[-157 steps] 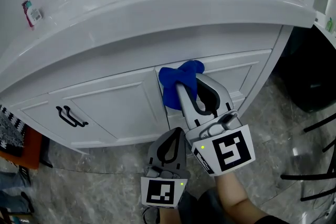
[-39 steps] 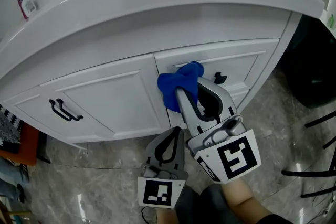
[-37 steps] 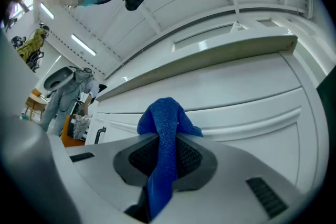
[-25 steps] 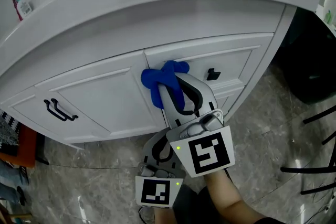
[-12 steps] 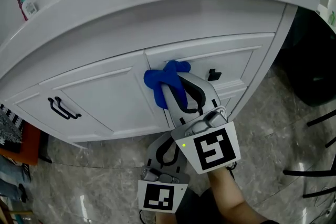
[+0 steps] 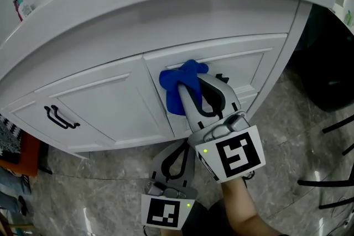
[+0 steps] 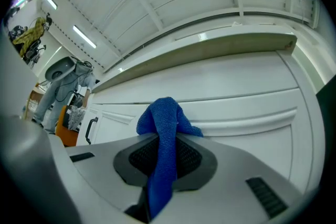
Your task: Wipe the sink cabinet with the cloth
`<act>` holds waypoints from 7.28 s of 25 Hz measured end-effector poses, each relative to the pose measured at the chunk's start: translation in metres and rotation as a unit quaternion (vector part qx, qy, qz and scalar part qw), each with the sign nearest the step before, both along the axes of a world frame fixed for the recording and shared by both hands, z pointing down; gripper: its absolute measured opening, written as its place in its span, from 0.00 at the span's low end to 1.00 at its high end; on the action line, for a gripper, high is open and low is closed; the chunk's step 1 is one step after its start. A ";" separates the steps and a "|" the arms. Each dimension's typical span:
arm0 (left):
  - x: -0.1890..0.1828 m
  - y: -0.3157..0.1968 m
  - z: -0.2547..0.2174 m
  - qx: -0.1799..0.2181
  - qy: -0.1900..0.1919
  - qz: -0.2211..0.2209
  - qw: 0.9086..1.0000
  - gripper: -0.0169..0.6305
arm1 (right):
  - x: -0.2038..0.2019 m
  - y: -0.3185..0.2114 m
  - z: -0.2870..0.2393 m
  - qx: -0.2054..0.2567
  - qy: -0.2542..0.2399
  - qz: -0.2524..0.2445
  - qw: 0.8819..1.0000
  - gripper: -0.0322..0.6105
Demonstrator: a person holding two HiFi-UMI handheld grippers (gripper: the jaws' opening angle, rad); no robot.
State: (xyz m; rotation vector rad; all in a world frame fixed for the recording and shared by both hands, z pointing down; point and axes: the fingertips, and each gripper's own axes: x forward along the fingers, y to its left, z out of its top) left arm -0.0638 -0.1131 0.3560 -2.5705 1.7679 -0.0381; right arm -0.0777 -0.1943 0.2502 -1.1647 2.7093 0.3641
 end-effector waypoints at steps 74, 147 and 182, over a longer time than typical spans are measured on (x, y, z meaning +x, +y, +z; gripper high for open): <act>0.018 -0.010 0.010 -0.010 0.013 0.026 1.000 0.03 | 0.211 -0.059 0.016 0.001 -0.062 0.279 0.958 0.14; -0.018 -0.015 0.024 -0.024 -0.001 -0.038 0.999 0.03 | 0.042 -0.023 0.094 -0.048 0.033 0.072 0.996 0.14; -0.005 -0.013 0.022 -0.024 0.016 -0.010 1.000 0.03 | 0.151 -0.055 0.097 -0.040 0.015 0.157 0.987 0.14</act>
